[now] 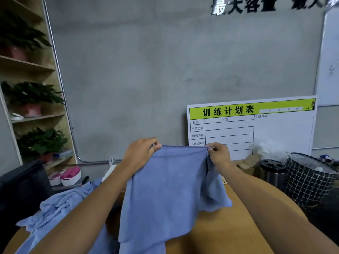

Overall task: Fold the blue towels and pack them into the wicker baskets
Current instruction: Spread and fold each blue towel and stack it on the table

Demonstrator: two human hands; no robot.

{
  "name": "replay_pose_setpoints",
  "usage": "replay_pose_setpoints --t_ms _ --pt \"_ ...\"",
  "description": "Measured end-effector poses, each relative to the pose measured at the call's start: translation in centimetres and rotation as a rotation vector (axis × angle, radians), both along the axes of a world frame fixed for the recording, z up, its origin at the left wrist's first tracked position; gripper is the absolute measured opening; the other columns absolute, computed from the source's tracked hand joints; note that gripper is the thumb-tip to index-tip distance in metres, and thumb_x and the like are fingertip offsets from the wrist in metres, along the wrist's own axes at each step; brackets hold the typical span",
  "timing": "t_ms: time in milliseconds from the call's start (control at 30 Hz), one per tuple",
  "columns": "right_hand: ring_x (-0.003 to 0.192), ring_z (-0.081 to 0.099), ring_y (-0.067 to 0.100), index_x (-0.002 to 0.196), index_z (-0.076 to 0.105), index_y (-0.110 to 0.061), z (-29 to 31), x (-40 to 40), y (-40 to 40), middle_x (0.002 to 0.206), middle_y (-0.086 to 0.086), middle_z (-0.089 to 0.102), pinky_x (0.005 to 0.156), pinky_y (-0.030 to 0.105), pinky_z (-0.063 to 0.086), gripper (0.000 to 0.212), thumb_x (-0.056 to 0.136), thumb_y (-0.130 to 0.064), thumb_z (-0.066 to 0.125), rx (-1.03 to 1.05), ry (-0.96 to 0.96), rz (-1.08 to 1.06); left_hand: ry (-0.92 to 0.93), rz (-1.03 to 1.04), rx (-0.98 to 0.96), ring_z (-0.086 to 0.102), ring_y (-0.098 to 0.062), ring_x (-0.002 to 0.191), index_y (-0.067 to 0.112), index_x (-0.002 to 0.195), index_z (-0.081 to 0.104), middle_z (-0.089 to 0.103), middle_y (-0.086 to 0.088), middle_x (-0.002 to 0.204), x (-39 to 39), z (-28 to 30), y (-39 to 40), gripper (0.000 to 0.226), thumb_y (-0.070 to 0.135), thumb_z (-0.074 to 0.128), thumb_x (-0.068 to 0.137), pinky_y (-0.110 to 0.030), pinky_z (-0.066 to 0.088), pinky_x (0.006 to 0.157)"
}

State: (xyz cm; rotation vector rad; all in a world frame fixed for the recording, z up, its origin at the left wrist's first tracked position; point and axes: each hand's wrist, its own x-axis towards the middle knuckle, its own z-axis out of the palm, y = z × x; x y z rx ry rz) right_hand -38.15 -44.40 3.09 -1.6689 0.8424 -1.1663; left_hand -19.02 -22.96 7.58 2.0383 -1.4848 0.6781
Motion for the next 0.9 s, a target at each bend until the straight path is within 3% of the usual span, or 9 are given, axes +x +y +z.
replay_pose_setpoints --t_ms 67,133,233,333,400,467,633,767,900 --pt "0.096 0.061 0.032 0.081 0.065 -0.016 1.1 0.2 -0.1 0.09 0.004 0.067 0.086 0.035 0.047 0.029 0.096 0.001 0.047 -0.087 0.01 -0.008 0.007 0.023 0.042 0.06 -0.02 0.086 0.024 0.091 0.061 0.067 0.008 0.09 1.5 -0.2 0.4 0.02 0.038 0.051 0.102 -0.034 0.04 0.066" --pt "0.087 0.056 0.028 0.09 0.062 -0.01 2.1 -0.2 0.1 0.089 0.003 0.063 0.073 0.033 0.038 0.024 0.098 0.0 0.041 -0.309 0.132 -0.01 0.006 0.036 0.063 0.062 -0.024 0.085 0.024 0.091 0.058 0.068 0.005 0.09 3.2 -0.4 1.0 0.021 0.039 0.05 0.103 -0.038 0.047 0.07" --pt "0.078 0.053 0.025 0.093 0.058 -0.012 3.0 -1.1 -0.6 0.081 -0.001 0.061 0.065 0.034 0.037 0.018 0.103 -0.018 0.044 -0.56 0.318 0.017 -0.002 0.052 0.069 0.062 -0.026 0.082 0.022 0.088 0.055 0.068 0.001 0.088 5.3 0.0 2.2 0.021 0.036 0.049 0.104 -0.043 0.05 0.072" --pt "0.074 0.053 0.018 0.086 0.06 -0.014 3.7 -1.6 -1.6 0.076 -0.006 0.06 0.064 0.027 0.037 0.021 0.101 -0.028 0.054 -0.628 0.369 0.119 -0.052 0.054 0.084 0.063 -0.031 0.081 0.02 0.088 0.055 0.068 -0.004 0.086 7.1 0.8 3.3 0.022 0.034 0.05 0.104 -0.044 0.05 0.071" --pt "0.075 0.055 0.019 0.084 0.062 -0.012 4.2 -1.7 -1.7 0.077 -0.003 0.064 0.065 0.015 0.037 0.019 0.099 -0.023 0.057 -0.64 0.32 0.184 -0.061 0.045 0.07 0.063 -0.031 0.082 0.018 0.089 0.058 0.068 -0.004 0.086 7.6 1.5 4.0 0.029 0.042 0.048 0.102 -0.044 0.05 0.071" --pt "0.079 0.057 0.022 0.084 0.063 -0.009 4.7 -2.0 -1.8 0.081 0.001 0.067 0.068 0.013 0.038 0.017 0.099 -0.016 0.057 -0.655 0.29 0.193 -0.071 0.032 0.02 0.063 -0.03 0.08 0.018 0.087 0.06 0.069 -0.002 0.084 7.5 2.1 4.6 0.043 0.055 0.041 0.093 -0.043 0.05 0.07" --pt "0.086 0.06 0.021 0.086 0.064 -0.022 5.9 -4.3 -2.2 0.088 -0.006 0.069 0.077 0.04 0.049 0.019 0.101 -0.021 0.052 -0.706 0.372 0.129 -0.256 0.067 -0.097 0.062 -0.034 0.068 0.017 0.073 0.05 0.063 -0.005 0.069 6.1 4.5 5.7 0.055 0.066 0.035 0.09 -0.038 0.043 0.06" --pt "0.094 0.059 0.024 0.103 0.065 -0.024 7.3 -6.9 -1.3 0.106 -0.003 0.068 0.069 0.033 0.041 0.023 0.103 -0.016 0.044 -0.834 0.493 -0.022 -0.424 0.12 -0.129 0.063 -0.034 0.063 0.018 0.067 0.048 0.062 -0.004 0.065 3.4 6.6 6.6 0.073 0.079 0.016 0.091 -0.034 0.04 0.054" --pt "0.101 0.057 0.029 0.121 0.059 -0.025 9.0 -9.8 -0.2 0.122 -0.001 0.061 0.07 0.032 0.037 0.031 0.098 -0.01 0.045 -0.988 0.571 -0.124 -0.484 0.103 -0.177 0.062 -0.032 0.062 0.016 0.065 0.051 0.06 -0.004 0.064 1.0 8.7 7.6 0.08 0.079 0.012 0.091 -0.032 0.035 0.053"
